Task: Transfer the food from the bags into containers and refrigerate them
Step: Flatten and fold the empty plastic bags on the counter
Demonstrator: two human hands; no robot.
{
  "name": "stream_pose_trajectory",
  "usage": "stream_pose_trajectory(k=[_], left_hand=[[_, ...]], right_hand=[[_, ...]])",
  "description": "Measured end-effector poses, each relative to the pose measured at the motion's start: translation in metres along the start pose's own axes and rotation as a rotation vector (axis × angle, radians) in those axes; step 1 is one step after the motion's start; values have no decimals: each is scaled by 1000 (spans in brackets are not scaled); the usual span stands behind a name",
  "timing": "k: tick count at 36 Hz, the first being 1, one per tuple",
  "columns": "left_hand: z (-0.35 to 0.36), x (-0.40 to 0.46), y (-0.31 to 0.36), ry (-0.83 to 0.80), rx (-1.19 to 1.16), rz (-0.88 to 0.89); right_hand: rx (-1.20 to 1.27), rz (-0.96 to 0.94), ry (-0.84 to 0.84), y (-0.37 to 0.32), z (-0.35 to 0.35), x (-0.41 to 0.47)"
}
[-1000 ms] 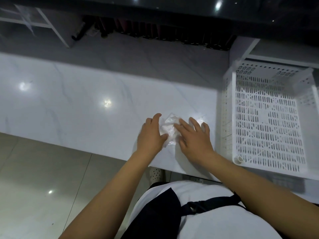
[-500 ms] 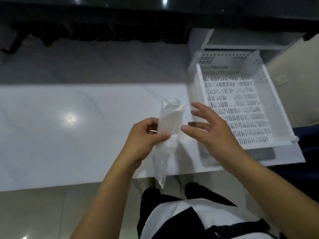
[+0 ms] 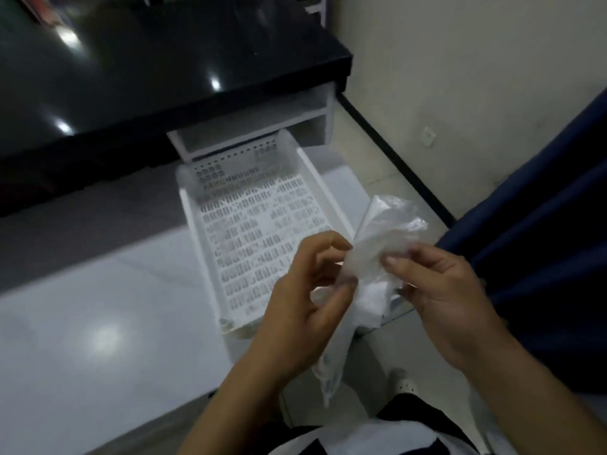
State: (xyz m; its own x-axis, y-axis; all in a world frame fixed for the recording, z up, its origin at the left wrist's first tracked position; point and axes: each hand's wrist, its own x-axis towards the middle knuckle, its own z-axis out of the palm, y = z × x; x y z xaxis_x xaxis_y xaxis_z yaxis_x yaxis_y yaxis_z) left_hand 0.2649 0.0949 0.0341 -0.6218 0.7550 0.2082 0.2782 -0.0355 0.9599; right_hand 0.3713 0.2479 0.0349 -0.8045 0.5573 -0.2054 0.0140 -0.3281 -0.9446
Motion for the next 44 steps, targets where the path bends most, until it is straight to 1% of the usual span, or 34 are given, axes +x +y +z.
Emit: stream_pose_trajectory(k=[2,3,8,11,16,18,21,25,27,29,34,38,40,44], left_hand=[[43,16,0,-95,179,47],[65,23,0,-131,228,50],[166,54,-5,-302,223,-89],[213,69,-14,-386,266,-227],[270,82,-48,-451,309,-461],[289,90,-71,-498,380,-513],[312,111,-111,-562,526,-580],[342,149,-170,-567,582,-715],[355,167,-196,-532,540,-804],[363,184,-223,-509,496,-891],[365,212,-294,-437,450,-1096],[362,225,-353,-381,425,-1229],[360,230,-384,-359,408,-1292],[360,235,-449,-330,388,-1386]], right_hand=[[48,34,19,-5,-49,2],[50,55,21,-7,-74,3],[-3,177,18,-15,-189,13],[-88,228,21,-14,-242,24],[-316,244,212,24,-312,55],[-440,289,233,49,-336,69],[-651,358,214,86,-364,89],[-1000,429,107,110,-382,117],[-1138,485,20,116,-387,130],[-1219,533,-47,122,-393,144],[-1314,663,-183,139,-414,186],[-1339,762,-223,161,-436,223],[-1394,761,-307,175,-445,241],[-1348,707,-525,208,-462,278]])
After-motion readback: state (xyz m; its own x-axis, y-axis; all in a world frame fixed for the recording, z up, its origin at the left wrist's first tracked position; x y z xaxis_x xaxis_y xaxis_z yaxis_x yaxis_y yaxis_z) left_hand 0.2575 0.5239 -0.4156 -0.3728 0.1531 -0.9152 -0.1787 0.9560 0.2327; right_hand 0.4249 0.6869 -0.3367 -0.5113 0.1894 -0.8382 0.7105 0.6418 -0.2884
